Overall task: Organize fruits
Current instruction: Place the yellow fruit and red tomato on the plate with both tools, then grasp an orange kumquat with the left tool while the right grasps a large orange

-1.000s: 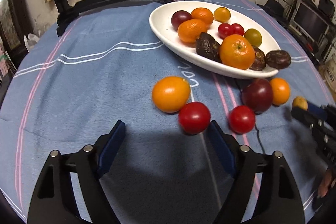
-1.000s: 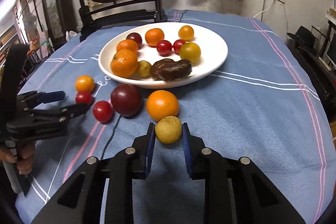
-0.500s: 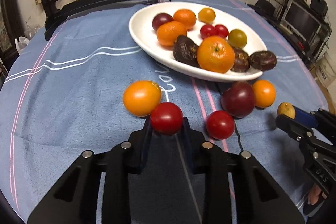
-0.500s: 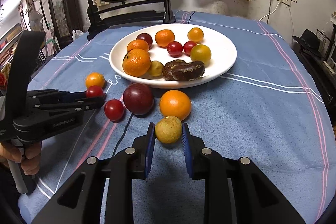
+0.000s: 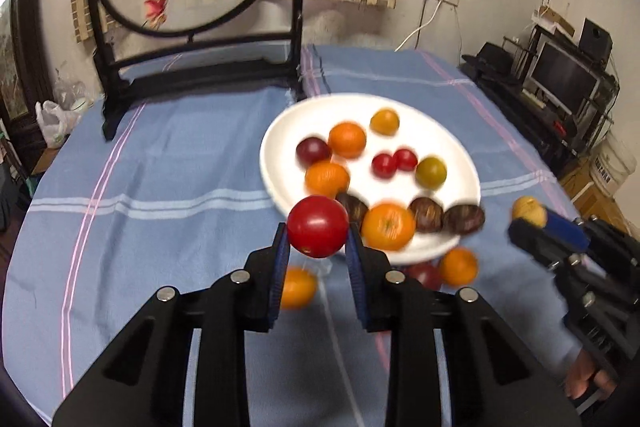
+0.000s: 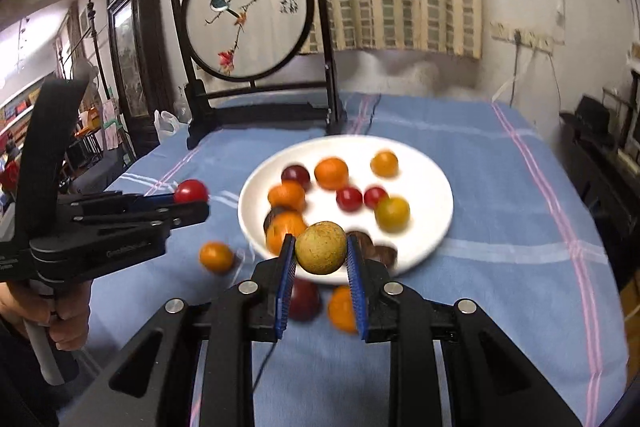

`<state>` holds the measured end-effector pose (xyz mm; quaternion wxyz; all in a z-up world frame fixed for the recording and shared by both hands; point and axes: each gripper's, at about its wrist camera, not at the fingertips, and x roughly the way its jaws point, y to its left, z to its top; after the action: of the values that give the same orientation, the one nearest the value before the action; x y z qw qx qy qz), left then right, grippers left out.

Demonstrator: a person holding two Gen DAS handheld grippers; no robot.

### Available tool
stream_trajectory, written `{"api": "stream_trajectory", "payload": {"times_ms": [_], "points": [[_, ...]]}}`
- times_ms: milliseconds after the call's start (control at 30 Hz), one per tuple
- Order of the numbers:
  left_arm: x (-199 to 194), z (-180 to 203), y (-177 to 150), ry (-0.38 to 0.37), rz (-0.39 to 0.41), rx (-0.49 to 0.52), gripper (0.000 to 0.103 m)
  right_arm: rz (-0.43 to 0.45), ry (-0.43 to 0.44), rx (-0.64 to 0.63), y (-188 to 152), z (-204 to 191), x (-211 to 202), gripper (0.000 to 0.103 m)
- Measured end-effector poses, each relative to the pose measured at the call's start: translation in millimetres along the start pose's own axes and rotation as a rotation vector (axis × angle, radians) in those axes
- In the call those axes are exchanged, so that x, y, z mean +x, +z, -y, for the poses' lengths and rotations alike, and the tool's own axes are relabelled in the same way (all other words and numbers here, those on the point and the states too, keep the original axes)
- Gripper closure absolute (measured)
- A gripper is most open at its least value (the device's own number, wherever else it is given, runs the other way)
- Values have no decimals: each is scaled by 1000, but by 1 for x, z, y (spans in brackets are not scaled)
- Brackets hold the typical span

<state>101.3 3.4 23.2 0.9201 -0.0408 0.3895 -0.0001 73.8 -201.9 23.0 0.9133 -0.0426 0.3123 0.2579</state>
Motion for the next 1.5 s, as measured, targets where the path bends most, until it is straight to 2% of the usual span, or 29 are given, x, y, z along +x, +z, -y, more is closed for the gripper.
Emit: {"api": "stream_trajectory", "payload": {"times_ms": [100, 167, 400, 467, 500, 533, 567, 600, 700, 867, 1133, 1233, 1500], "points": [[14, 4, 20, -5, -5, -15, 75, 0, -19, -21, 16, -2, 20, 78], [26, 7, 27, 25, -15, -12, 75, -7, -35, -14, 21, 0, 34, 78], [70, 7, 33, 43, -77, -32, 75, -62, -23, 91, 15, 21, 74, 77], [79, 8, 33, 35, -95, -44, 73, -63, -34, 119, 12, 26, 79, 54], [83, 7, 34, 27, -105, -58, 63, -50, -46, 124, 10, 28, 79, 38], [84, 6, 34, 20, -106, -69, 56, -38, -60, 125, 8, 28, 79, 37], [83, 5, 33, 16, -97, -78, 48, -39, -66, 121, 7, 29, 78, 37], [80, 5, 32, 18, -78, -80, 46, -47, -58, 122, 6, 31, 78, 37], [73, 2, 29, 28, -71, -68, 45, -38, -42, 145, 5, 35, 72, 37], [61, -19, 17, 41, -71, -128, 39, -30, -38, 162, 1, 39, 61, 35], [50, -45, -13, 73, -81, -177, 37, -31, -59, 151, -9, 37, 50, 32], [47, -48, -22, 69, -87, -167, 37, -38, -69, 159, -17, 38, 45, 28], [50, -39, -44, 57, -124, -114, 36, -69, -125, 113, -32, 32, 40, 28]]}}
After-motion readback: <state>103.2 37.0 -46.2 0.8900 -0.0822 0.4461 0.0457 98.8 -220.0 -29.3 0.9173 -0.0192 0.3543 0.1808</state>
